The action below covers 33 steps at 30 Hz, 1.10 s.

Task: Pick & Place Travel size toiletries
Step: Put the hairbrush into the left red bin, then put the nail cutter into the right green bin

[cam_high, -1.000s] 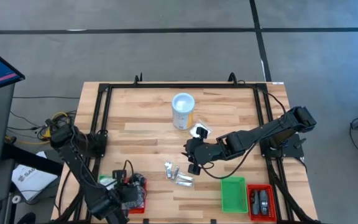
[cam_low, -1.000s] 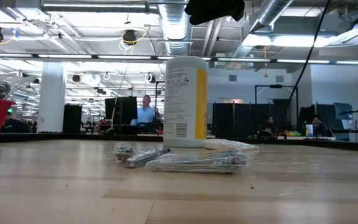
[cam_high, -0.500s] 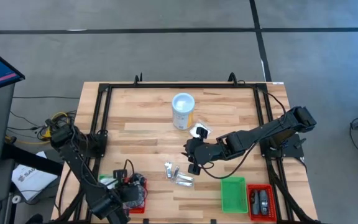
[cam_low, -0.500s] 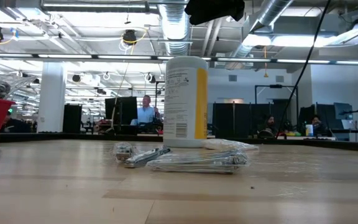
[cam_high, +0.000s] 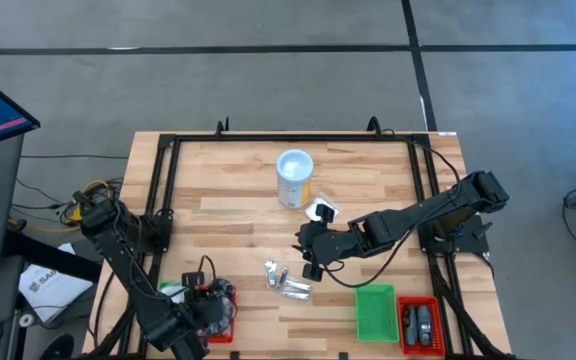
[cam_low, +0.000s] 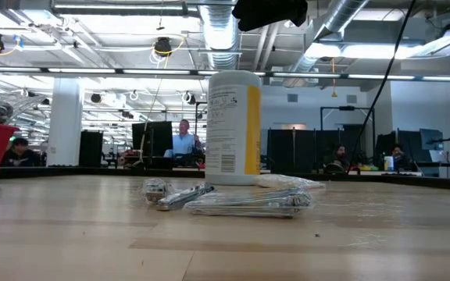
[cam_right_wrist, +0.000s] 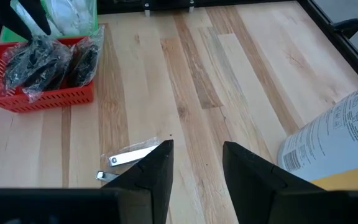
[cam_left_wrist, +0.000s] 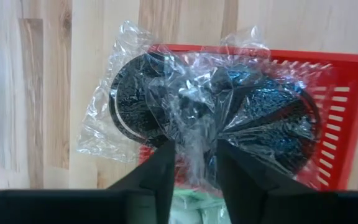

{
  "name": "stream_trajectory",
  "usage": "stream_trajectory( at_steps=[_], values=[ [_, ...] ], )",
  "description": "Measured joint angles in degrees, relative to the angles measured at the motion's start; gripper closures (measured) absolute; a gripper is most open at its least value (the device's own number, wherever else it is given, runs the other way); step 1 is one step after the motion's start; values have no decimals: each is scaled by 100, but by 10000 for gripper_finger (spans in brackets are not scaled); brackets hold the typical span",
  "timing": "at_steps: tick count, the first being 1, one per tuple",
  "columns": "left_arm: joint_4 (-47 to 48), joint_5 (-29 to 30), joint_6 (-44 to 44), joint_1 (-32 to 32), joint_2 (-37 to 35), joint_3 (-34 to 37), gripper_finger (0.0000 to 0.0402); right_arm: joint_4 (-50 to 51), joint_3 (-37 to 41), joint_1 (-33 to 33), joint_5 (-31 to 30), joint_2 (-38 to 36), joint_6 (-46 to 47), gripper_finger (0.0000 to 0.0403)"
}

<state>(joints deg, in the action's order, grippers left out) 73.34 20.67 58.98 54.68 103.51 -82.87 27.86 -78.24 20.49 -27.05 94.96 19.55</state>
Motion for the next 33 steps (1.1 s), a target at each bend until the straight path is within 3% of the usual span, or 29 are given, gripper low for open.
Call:
stream_trajectory(
  at_steps=[4, 16, 22, 26, 33],
  values=[
    [-3, 51, 5, 2, -302, 0, 264, 0, 0, 0, 0, 0, 0, 274],
    [-667, 2091, 129, -66, -985, 10, 244, -1, 0, 148, 2, 0, 0, 274],
    [-1021, 2159, -464, -399, -723, 15, 246, -2, 0, 255, 2, 0, 2, 274],
    [-1565, 2140, -1341, -675, -451, 15, 245, -2, 0, 319, 4, 0, 2, 274],
    [-2175, 1648, -2699, -1212, 49, 15, 246, 2, 0, 480, 20, 0, 2, 274]
  ],
)
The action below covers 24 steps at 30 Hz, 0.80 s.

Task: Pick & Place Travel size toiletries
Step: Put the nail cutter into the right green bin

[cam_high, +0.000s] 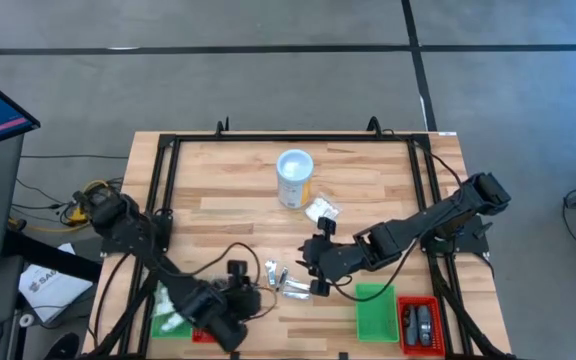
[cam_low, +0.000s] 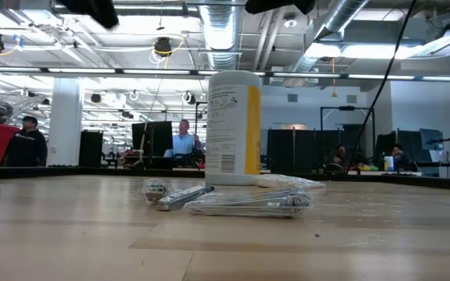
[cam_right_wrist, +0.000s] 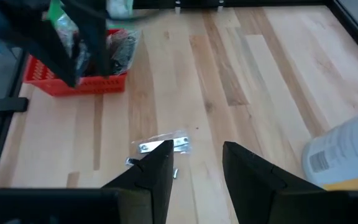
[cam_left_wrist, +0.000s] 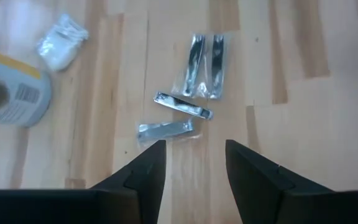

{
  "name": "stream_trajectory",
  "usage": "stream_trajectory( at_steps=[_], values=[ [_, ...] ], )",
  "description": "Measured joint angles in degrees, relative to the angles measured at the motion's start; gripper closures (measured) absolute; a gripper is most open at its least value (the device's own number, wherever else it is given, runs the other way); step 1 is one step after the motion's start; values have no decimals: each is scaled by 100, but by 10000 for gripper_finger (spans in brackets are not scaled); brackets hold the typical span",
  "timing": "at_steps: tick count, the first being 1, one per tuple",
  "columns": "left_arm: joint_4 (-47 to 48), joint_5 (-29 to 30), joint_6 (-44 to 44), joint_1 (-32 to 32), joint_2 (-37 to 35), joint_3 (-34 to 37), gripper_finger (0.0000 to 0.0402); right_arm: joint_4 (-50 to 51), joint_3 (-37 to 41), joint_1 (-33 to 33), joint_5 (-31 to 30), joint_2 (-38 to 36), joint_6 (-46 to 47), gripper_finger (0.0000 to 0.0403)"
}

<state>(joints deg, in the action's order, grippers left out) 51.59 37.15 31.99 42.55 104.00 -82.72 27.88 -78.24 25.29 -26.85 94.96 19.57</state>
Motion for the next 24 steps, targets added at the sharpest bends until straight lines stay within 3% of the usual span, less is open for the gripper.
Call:
stream_trajectory(
  at_steps=[9, 17, 24],
  values=[
    [-155, -684, -1251, -686, 539, 0, 243, 80, 0, 339, 4, -2, 214, 274],
    [-202, -1278, -1903, -1097, 573, 0, 230, 304, 0, 582, 9, -2, 390, 274],
    [-309, -1512, -2974, -1252, 604, 0, 222, 361, 0, 700, 9, -2, 404, 274]
  ],
)
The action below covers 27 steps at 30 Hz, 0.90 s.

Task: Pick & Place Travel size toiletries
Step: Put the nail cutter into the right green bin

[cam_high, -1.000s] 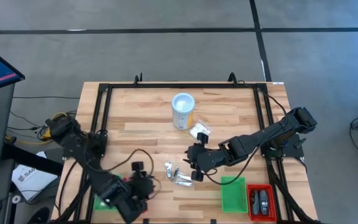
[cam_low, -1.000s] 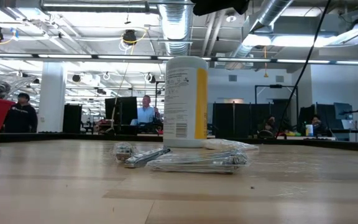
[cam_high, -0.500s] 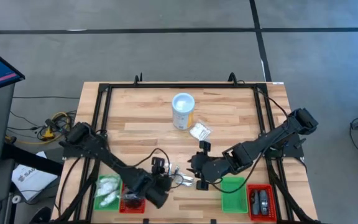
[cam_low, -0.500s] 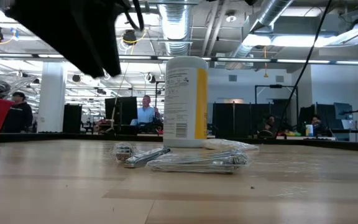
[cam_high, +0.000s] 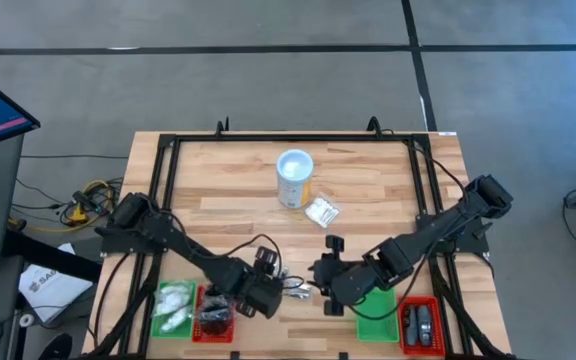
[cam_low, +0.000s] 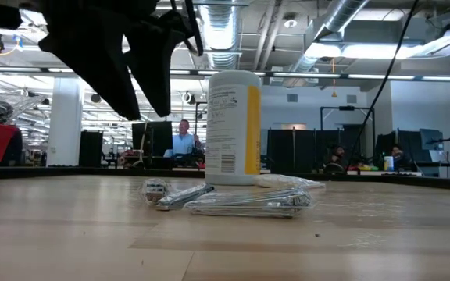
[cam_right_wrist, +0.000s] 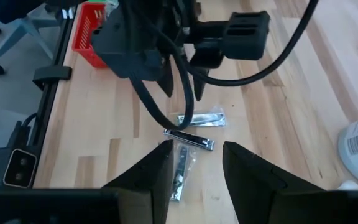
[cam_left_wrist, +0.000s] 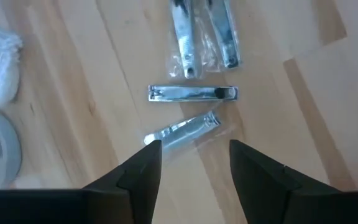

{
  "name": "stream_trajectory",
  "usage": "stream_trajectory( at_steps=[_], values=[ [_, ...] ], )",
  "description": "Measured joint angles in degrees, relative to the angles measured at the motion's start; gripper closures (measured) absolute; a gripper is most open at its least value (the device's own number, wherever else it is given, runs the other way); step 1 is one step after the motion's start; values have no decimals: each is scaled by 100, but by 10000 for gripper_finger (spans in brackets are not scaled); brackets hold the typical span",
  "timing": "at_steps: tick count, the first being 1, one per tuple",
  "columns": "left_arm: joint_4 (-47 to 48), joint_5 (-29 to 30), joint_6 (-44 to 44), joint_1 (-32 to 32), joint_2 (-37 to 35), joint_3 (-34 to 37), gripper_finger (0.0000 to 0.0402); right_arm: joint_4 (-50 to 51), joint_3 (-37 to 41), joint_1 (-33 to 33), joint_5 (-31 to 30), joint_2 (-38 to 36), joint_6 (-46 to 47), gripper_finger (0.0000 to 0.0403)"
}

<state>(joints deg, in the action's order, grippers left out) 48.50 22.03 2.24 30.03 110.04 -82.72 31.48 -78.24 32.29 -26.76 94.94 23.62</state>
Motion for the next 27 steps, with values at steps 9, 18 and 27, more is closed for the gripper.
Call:
stream_trajectory(
  at_steps=[9, 18, 27],
  values=[
    [-698, -319, -911, -126, 28, 326, 225, 143, 0, 233, -6, 0, 346, 274],
    [-1189, -340, -1102, -199, 31, 905, 225, 264, 2, 491, -9, 0, 580, 274],
    [-1765, -609, -1288, -432, 28, 1217, 225, 278, 2, 525, -10, 0, 664, 274]
  ],
)
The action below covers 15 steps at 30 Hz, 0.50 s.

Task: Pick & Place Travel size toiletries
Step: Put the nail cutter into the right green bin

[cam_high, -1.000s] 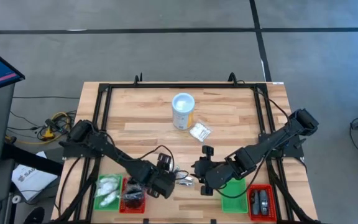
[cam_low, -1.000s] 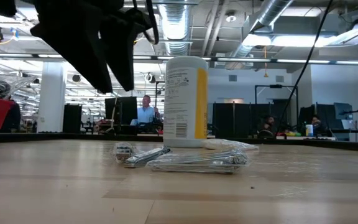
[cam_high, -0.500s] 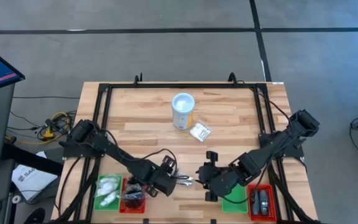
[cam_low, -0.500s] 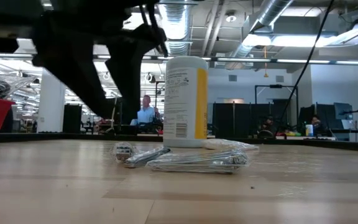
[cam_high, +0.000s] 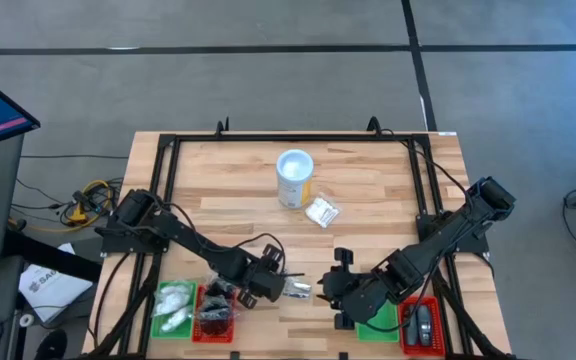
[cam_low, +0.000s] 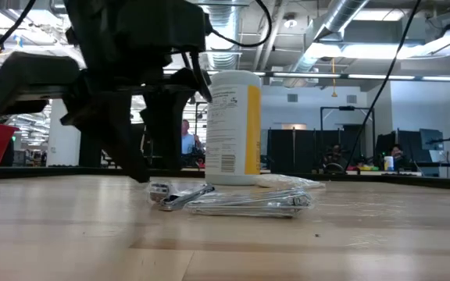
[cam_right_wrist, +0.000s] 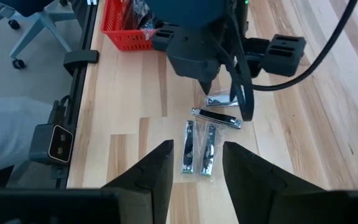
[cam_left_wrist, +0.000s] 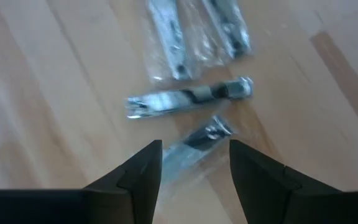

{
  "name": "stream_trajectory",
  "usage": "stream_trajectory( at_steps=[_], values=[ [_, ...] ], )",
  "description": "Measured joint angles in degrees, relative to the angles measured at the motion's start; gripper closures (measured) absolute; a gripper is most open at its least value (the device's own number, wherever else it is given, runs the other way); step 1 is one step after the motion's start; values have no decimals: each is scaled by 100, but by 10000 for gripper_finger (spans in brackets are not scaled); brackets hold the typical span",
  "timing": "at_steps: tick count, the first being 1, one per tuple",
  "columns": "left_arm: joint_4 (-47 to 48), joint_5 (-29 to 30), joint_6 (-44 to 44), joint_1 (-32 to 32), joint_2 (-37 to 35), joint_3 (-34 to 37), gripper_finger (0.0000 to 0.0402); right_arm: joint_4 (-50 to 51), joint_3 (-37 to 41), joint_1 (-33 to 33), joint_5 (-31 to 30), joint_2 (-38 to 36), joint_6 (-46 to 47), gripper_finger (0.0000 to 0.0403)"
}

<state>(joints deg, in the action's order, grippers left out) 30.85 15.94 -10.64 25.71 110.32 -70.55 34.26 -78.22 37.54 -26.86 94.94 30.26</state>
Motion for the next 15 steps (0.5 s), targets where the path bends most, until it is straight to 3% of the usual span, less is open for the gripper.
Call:
stream_trajectory(
  at_steps=[15],
  values=[
    [-639, -119, -571, -81, 0, 199, 225, 2, 0, -4, -5, 0, -22, 274]
  ],
)
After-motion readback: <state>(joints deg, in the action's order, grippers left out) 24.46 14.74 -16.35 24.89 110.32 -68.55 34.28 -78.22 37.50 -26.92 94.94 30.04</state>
